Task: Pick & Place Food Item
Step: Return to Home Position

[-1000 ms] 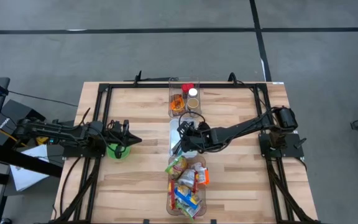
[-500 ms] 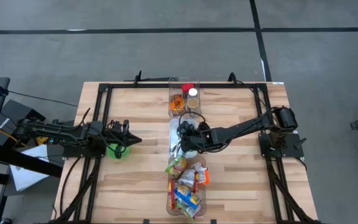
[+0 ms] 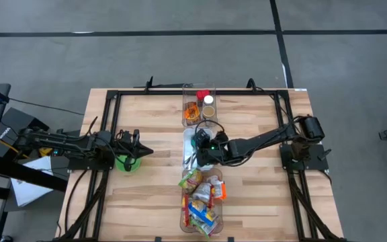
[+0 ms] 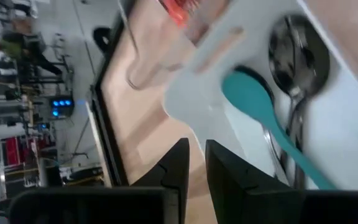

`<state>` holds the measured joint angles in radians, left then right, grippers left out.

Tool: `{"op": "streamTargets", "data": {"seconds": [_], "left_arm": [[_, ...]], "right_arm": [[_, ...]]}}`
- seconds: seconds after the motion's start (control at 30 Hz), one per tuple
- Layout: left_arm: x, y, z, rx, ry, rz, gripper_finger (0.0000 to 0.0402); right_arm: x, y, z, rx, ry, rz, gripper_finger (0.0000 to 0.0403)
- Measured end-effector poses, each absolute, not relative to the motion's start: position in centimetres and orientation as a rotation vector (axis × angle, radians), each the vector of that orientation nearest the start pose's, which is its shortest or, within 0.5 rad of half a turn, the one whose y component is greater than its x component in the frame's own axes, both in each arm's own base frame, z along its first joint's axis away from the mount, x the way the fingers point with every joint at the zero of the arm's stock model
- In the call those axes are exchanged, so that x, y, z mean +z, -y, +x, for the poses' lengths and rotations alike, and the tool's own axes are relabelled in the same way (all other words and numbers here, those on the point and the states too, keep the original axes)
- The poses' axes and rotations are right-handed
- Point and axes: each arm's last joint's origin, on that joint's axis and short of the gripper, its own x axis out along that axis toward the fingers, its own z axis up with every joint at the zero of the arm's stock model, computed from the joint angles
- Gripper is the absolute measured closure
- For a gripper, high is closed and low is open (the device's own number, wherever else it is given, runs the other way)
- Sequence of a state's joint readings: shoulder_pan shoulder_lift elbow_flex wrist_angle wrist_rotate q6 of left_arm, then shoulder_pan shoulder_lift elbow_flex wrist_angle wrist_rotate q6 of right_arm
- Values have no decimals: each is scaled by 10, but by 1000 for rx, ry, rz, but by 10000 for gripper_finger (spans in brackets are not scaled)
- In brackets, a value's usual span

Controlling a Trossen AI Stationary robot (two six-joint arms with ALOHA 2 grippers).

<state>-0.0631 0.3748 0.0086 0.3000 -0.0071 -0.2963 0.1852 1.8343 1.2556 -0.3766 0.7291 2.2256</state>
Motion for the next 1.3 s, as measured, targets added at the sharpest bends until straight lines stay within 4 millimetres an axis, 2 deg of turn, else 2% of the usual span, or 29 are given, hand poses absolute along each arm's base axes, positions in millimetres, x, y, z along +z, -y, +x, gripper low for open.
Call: {"op": "streamTargets", "data": {"seconds": [0.2,0.37,0.57,0.77,1.03,1.17,1.3], "left_arm": [[162,7,121,-46,-74,-294,402],[162,7,121,-46,-74,-294,402],[162,7,121,-45,-74,-294,402],[162,7,121,-46,-74,-294,402],[162,7,121,-46,-74,-294,402],[162,7,121,-46,-74,-294,402],[162,7,121,-46,-74,-294,402]], "right_arm": [[225,-47,367,-1088,104,1446,355],[250,-42,351,-1096,106,1273,355],[286,-36,314,-1135,67,1047,355],[320,-28,273,-1114,-97,787,360],[364,-26,226,-896,-253,544,397],[372,-24,208,-777,-297,460,401],[377,-26,203,-500,-266,422,402]]}}
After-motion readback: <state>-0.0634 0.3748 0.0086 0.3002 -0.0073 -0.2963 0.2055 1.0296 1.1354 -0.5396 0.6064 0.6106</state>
